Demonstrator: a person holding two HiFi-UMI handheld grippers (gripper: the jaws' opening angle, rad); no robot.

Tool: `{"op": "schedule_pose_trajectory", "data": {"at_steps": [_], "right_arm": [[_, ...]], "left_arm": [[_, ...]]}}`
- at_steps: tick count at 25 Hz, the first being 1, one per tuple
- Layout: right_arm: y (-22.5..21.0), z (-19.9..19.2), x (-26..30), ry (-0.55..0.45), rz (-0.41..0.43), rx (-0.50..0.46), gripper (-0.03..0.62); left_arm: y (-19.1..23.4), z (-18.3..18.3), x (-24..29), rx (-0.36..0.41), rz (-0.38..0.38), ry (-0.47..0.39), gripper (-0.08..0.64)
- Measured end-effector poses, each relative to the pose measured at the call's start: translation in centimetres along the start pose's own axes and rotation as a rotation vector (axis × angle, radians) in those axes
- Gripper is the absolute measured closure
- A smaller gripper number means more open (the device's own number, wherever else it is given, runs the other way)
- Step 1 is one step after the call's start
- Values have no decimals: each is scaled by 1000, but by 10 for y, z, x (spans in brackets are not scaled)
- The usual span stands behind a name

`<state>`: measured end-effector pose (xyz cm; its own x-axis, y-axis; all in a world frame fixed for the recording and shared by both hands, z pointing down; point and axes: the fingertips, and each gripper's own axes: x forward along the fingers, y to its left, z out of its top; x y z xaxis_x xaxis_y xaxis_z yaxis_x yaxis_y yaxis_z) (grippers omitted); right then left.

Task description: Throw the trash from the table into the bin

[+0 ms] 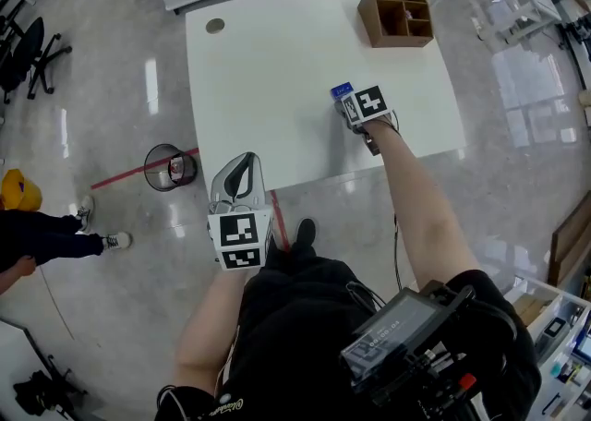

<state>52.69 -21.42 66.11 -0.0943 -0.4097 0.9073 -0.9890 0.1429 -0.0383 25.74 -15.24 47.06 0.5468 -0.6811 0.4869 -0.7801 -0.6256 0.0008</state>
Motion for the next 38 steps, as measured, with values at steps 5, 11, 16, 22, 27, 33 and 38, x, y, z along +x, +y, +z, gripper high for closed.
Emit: {"op": "schedule_pose_trajectory", "data": {"at_steps": [5,11,16,22,27,33,38], "right_arm": [[-1,8,-23,-106,-72,-42,341],[29,38,-132,-521,-142,-6,342],[67,44,-234,-802,-222,17,344],[116,32,-300,-968,-200,58,345],[138,34,-301,-962,-143,40,345],[204,56,-276,-962,47,-26,345],[313,79,-236,-919,285,-163,345]], "left_arm": [[-8,4,3,20,-24,-11,552],[-1,21,-8,15,-16,-52,552],[0,41,-18,23,-11,-112,552],[-19,62,-34,22,-37,-171,552],[-15,69,-48,19,-15,-198,552],[30,41,-85,-35,150,-172,552],[114,-10,-148,-130,395,-124,552]]}}
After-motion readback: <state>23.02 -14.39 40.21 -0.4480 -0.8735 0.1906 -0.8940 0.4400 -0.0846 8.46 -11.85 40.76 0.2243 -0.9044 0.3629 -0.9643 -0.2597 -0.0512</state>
